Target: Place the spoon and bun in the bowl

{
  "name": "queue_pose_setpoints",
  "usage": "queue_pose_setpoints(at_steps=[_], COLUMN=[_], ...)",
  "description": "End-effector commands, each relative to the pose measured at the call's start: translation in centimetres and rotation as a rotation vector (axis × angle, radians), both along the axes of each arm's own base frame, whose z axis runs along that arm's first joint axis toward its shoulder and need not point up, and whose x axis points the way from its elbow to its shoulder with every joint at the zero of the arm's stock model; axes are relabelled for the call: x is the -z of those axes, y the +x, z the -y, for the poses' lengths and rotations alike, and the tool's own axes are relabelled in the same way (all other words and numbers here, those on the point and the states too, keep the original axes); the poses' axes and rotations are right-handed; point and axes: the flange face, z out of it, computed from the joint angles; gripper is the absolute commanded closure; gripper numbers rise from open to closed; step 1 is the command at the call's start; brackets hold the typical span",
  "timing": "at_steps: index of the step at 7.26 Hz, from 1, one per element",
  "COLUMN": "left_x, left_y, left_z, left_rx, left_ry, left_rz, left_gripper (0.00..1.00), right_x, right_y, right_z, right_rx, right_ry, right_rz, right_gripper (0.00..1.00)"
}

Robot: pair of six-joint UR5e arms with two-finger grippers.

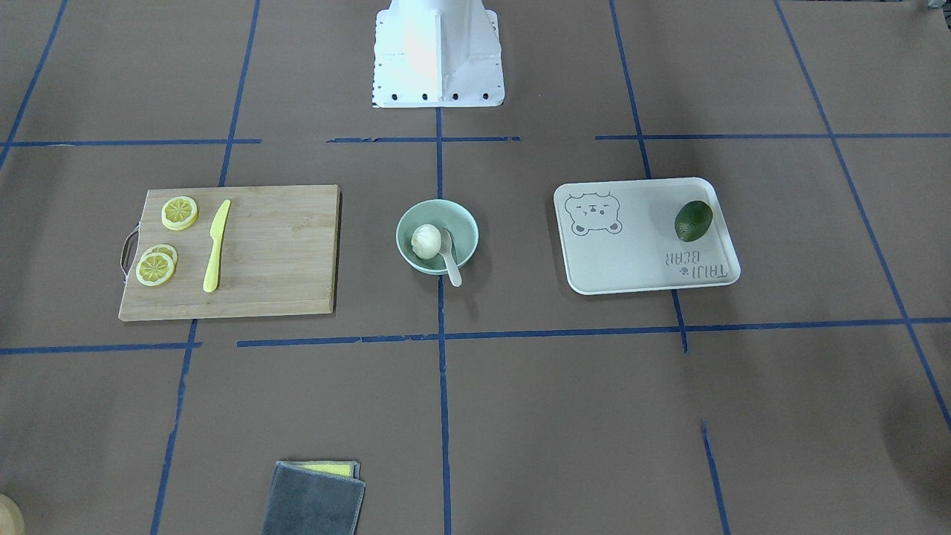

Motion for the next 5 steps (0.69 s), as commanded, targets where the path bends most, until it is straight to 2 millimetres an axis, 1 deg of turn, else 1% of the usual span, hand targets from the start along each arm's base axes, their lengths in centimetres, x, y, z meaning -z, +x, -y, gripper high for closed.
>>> queue_pose_setpoints(at_steps=[1, 4, 5], left_x=[0.10, 0.11, 0.40], left_y=[0.02, -0.06, -0.07], left_z=[0.10, 0.10, 0.27], left_rx=[0.001, 0.031, 0.085], left_ry=[0.001, -0.025, -0.070], left_rz=[0.001, 0.002, 0.000], left_gripper=[0.00, 0.00, 0.00], right_x=[0.09, 0.23, 0.23], right_y=[-0.01, 0.01, 0.01], right_z=[0.04, 0.05, 0.05], right_rx=[0.000, 0.000, 0.000], right_ry=[0.003, 0.006, 0.006], right_rz=[0.001, -0.001, -0.001], right_gripper=[0.00, 0.00, 0.00])
